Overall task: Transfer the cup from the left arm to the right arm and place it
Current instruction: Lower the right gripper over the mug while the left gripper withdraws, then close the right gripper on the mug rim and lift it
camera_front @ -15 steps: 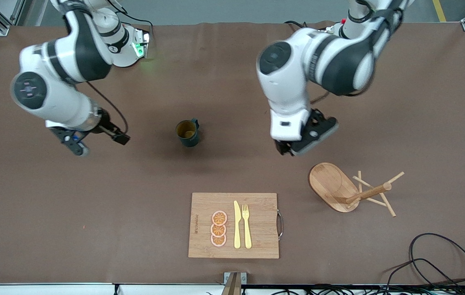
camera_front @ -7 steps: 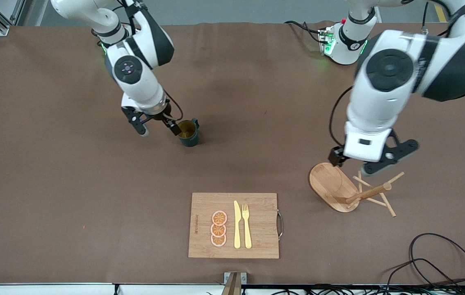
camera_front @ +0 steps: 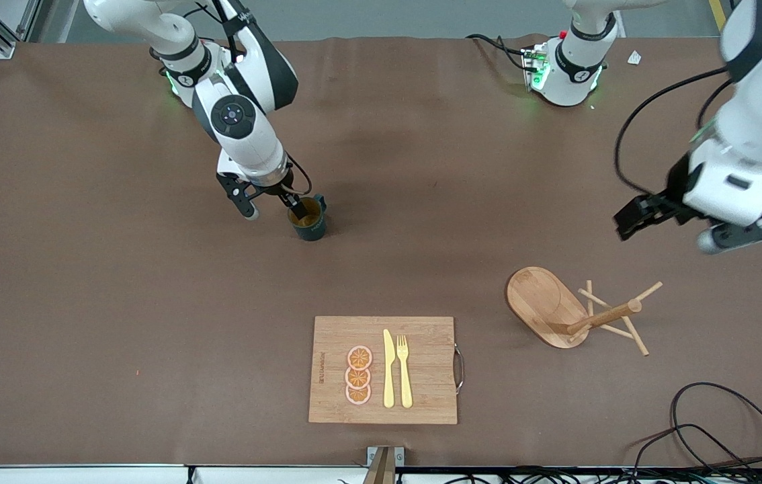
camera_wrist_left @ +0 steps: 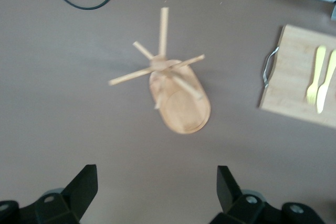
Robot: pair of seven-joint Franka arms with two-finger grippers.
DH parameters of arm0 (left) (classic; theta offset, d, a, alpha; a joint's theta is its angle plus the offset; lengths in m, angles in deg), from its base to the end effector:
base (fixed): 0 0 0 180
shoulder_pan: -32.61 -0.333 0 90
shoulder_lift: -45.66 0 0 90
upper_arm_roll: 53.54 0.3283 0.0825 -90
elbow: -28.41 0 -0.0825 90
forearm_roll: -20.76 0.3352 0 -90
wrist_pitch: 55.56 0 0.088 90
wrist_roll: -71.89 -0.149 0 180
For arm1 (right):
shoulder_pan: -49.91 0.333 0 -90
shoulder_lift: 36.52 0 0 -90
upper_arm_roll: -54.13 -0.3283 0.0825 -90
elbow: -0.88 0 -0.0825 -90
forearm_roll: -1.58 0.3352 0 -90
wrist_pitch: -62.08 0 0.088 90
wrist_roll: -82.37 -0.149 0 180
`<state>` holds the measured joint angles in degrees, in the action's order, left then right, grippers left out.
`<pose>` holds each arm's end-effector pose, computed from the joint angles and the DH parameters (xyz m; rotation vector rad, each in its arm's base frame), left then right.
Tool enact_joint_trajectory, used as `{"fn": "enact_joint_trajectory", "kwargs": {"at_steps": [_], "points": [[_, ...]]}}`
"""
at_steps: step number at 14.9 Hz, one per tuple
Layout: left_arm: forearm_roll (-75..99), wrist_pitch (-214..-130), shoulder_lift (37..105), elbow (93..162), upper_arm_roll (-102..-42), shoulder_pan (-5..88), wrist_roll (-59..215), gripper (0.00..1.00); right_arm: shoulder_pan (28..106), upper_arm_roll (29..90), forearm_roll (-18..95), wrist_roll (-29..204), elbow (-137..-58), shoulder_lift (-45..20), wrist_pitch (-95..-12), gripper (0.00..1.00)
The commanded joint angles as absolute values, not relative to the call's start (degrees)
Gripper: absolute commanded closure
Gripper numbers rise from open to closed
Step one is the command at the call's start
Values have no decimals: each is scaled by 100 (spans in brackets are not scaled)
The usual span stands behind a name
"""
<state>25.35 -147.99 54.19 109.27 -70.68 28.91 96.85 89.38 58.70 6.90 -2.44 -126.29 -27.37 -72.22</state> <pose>0.5490 -0.1059 0.5907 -3.1086 -0.3189 -0.1066 0.4139 0.2940 0.3069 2.7993 -1.4155 -0.0985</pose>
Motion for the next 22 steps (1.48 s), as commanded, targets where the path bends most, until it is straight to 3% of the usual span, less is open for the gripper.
{"fn": "enact_joint_trajectory", "kwargs": {"at_steps": [1, 4, 6, 8, 9, 12, 14, 22], "points": [[2138, -14355, 4813, 11357, -6560, 2953, 8835, 0, 9148, 5940, 711, -534, -12700, -2563, -7441, 0], [2049, -14301, 4374, 11777, -5804, 3339, 7781, 0, 9166, 5940, 711, -604, -12779, -2431, -7573, 2], [2058, -14301, 4084, 12103, -5705, 3375, 7689, 0, 9218, 5940, 711, -780, -12902, -2422, -7766, 6], [2154, -14301, 3872, 12314, -5854, 3436, 7838, 0, 9210, 5940, 711, -911, -12902, -2378, -7749, 17], [2155, -14293, 3828, 12324, -5872, 3437, 7900, 0, 9210, 5940, 711, -1069, -12894, -2361, -7758, 26], [2155, -14284, 3521, 12542, -5898, 3445, 7979, 0, 9201, 5931, 720, -1219, -12867, -2334, -7749, 75], [2155, -14336, 3494, 12623, -5925, 3428, 7971, 0, 9201, 5931, 720, -1211, -12858, -2334, -7749, 97], [2146, -14345, 3502, 12544, -5863, 3393, 8137, 0, 8956, 5949, 667, 1605, -12692, -2352, -7697, 98]]}}
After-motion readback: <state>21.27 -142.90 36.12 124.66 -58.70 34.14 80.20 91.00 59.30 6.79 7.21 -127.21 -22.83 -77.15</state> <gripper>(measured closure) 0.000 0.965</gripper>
